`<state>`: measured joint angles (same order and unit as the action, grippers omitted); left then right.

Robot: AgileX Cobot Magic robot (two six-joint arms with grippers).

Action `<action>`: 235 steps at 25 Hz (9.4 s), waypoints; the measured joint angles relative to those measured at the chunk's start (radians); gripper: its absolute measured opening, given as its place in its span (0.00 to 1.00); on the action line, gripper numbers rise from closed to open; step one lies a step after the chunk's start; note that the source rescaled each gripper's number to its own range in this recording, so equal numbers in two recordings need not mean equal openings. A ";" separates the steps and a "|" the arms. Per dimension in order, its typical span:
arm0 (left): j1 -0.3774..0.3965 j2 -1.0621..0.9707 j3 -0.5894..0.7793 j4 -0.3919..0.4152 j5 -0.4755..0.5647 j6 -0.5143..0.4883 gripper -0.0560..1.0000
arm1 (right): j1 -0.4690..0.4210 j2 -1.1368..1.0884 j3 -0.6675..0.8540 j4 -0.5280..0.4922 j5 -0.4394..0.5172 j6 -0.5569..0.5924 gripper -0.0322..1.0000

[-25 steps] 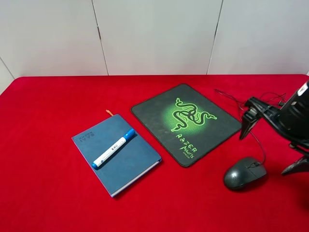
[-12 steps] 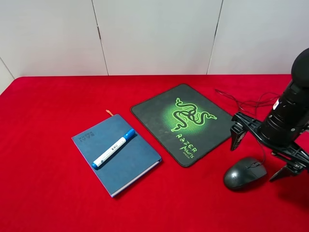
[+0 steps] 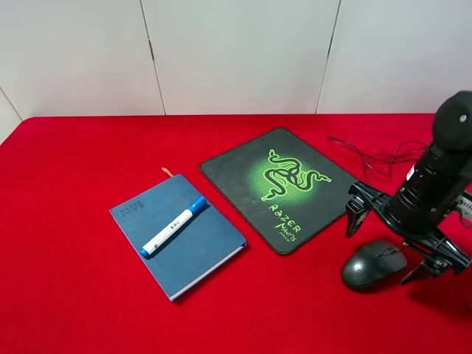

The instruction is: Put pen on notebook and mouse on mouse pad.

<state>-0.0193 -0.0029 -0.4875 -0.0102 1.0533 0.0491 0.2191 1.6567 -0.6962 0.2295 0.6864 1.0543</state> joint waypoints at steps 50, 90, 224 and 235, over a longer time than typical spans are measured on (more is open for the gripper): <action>0.000 0.000 0.000 0.000 0.000 0.000 1.00 | 0.000 -0.012 0.077 0.003 -0.165 -0.002 0.03; 0.000 0.000 0.000 0.000 0.000 0.000 1.00 | 0.023 0.223 -0.566 0.152 0.178 -0.422 0.03; 0.000 0.000 0.000 0.000 0.000 0.000 1.00 | 0.120 -1.200 -0.146 -0.230 0.537 -0.888 1.00; 0.000 0.000 0.000 0.000 0.000 0.000 1.00 | 0.025 -1.415 0.013 -0.277 0.493 -0.925 1.00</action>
<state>-0.0193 -0.0029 -0.4875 -0.0102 1.0533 0.0491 0.2441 0.2413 -0.6835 -0.0478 1.1796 0.1296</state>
